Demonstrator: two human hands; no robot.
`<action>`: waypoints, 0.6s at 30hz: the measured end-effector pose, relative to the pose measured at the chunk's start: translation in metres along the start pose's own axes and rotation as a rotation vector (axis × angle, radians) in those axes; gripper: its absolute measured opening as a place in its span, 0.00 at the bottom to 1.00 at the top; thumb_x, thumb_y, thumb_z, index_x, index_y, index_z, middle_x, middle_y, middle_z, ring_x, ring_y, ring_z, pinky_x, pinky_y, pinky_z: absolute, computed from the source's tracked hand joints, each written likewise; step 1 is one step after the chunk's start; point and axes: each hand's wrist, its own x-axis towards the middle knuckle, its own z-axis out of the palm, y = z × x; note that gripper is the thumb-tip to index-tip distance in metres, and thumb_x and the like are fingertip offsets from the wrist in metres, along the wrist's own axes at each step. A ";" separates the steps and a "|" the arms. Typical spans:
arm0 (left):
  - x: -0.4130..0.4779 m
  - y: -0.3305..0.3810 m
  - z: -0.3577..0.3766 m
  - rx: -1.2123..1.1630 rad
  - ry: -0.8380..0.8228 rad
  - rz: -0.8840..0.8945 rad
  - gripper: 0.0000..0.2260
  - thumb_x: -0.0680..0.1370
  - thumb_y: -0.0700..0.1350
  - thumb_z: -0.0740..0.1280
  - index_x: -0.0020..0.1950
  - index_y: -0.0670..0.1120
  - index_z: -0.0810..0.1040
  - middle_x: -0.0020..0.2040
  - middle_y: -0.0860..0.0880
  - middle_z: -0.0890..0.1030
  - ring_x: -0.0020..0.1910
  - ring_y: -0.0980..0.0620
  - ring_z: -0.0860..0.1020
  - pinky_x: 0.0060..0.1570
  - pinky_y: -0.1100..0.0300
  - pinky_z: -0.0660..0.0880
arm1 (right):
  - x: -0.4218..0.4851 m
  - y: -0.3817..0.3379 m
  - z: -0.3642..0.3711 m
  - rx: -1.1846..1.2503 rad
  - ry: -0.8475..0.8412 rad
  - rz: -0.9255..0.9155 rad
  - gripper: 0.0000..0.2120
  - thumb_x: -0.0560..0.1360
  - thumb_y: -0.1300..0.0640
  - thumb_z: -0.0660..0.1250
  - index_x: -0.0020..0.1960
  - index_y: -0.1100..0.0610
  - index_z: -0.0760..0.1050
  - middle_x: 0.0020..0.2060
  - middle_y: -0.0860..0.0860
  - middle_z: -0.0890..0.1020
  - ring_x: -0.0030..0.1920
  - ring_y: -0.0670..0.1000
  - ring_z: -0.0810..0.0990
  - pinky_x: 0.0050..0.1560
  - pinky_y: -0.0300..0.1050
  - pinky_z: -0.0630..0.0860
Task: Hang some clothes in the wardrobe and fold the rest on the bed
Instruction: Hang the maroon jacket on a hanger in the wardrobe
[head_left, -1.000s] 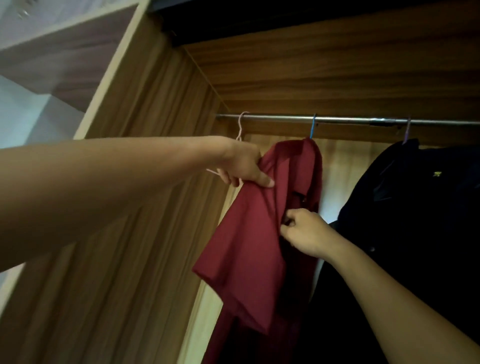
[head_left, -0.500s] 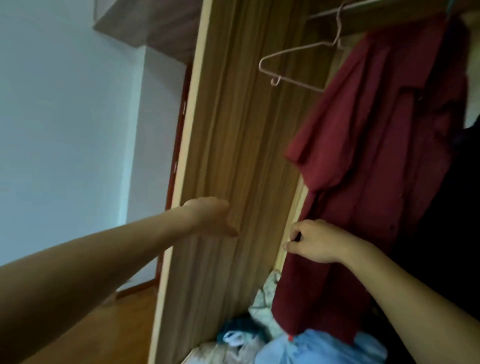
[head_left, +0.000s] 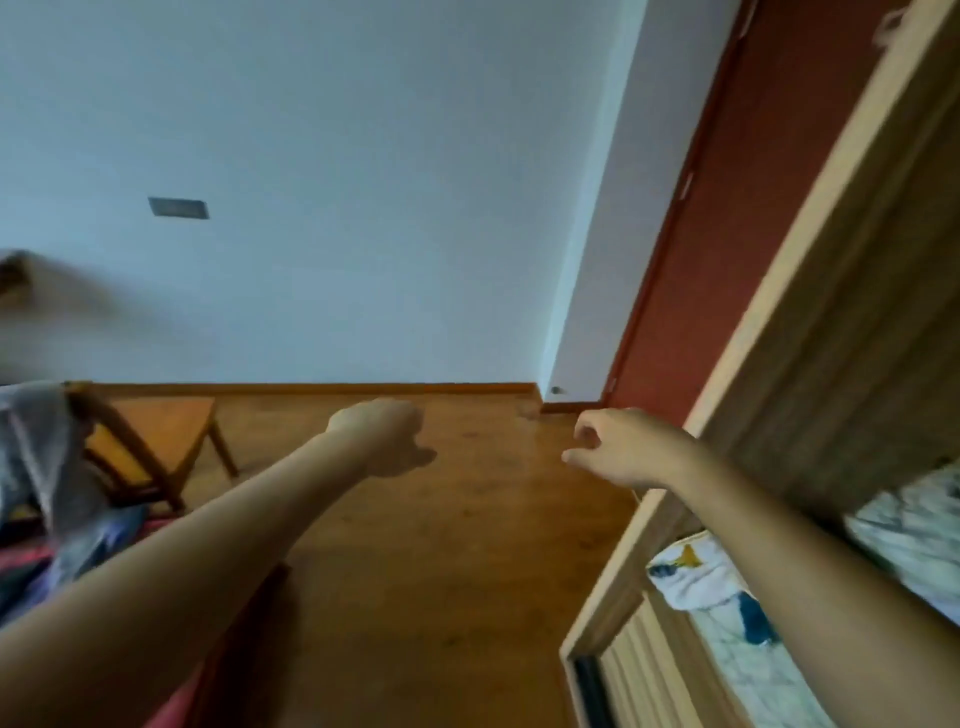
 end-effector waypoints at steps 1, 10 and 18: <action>-0.014 -0.028 0.007 -0.016 -0.009 -0.069 0.21 0.78 0.63 0.66 0.64 0.50 0.77 0.57 0.50 0.80 0.55 0.48 0.79 0.52 0.51 0.80 | 0.012 -0.030 0.010 -0.032 -0.023 -0.063 0.24 0.76 0.34 0.64 0.67 0.45 0.74 0.62 0.49 0.79 0.56 0.52 0.79 0.55 0.51 0.78; -0.157 -0.201 0.072 -0.177 0.014 -0.668 0.16 0.76 0.60 0.65 0.59 0.52 0.77 0.60 0.49 0.79 0.60 0.44 0.78 0.53 0.49 0.77 | 0.087 -0.276 0.089 -0.152 -0.226 -0.649 0.24 0.76 0.34 0.64 0.68 0.43 0.71 0.63 0.47 0.79 0.55 0.49 0.79 0.51 0.49 0.80; -0.287 -0.231 0.132 -0.358 0.050 -1.187 0.18 0.76 0.59 0.65 0.59 0.50 0.78 0.58 0.48 0.79 0.59 0.44 0.78 0.52 0.52 0.77 | 0.073 -0.437 0.148 -0.270 -0.358 -1.153 0.25 0.76 0.35 0.62 0.67 0.48 0.73 0.62 0.51 0.81 0.60 0.54 0.79 0.55 0.50 0.76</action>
